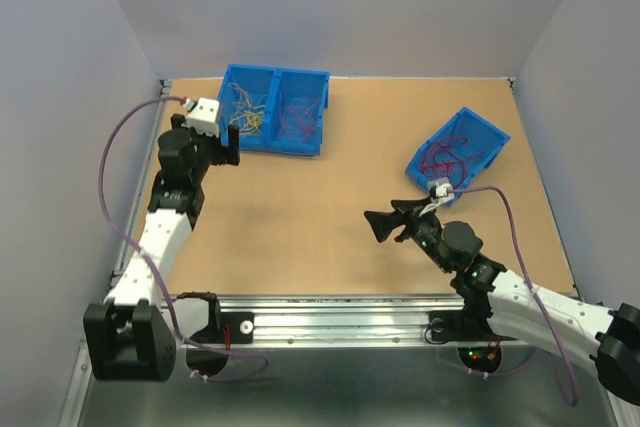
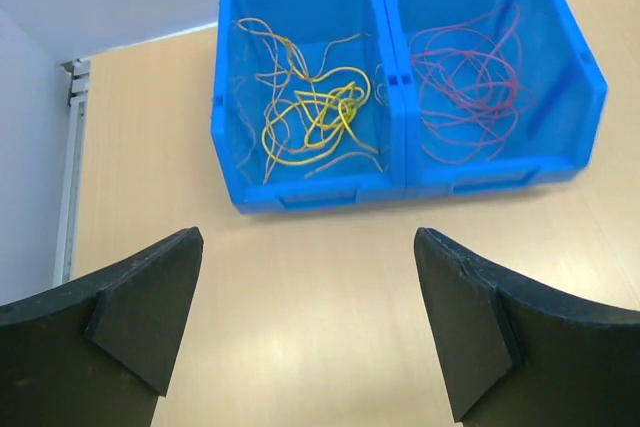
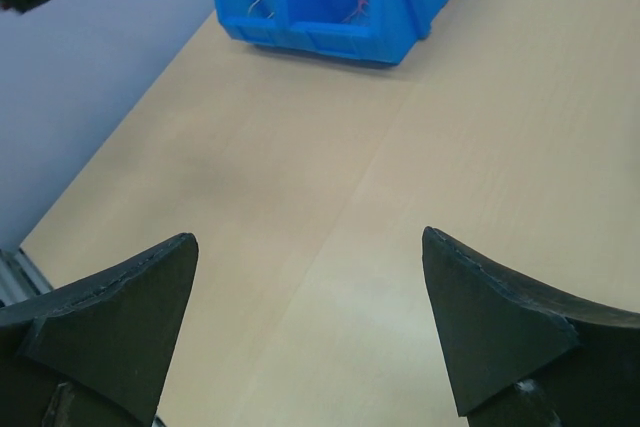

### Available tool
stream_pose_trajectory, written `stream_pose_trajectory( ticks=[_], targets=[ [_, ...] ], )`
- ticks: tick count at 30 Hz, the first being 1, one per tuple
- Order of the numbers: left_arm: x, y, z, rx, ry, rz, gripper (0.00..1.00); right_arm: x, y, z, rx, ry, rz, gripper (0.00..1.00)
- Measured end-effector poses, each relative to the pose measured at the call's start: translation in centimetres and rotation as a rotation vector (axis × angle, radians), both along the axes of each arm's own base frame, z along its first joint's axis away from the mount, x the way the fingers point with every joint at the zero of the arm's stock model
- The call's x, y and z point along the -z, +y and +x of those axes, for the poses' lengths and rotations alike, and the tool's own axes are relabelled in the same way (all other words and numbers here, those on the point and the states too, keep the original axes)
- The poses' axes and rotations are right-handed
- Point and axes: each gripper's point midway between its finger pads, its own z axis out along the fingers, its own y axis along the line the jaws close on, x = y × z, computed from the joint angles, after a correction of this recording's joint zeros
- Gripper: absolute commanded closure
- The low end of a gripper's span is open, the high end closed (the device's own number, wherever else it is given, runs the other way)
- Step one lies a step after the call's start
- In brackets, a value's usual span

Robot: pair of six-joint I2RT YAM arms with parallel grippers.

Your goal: Untangle the cables

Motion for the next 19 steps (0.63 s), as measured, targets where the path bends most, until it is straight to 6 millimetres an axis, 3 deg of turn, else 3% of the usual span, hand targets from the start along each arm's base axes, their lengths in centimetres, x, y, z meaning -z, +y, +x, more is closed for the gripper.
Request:
stream_pose_trajectory(
  ticks=[4,8,10,19],
  targets=[
    [0.0,0.7,-4.8,-0.024,-0.122,0.006,0.01,0.0,-1.4,0.6,0.073,-0.017,-0.016,0.02],
    [1.8,1.1,-8.3,-0.036,-0.197,0.009,0.01,0.3,-2.6,1.0,0.136,-0.024,-0.047,0.02],
    [2.9,1.0,-9.2,-0.028,-0.203,0.014,0.01,0.6,-3.1,1.2,0.161,-0.024,-0.057,0.02],
    [1.9,0.0,-11.0,0.038,-0.317,0.022,0.01,2.4,-4.1,1.3,0.204,0.008,-0.102,0.06]
  ],
)
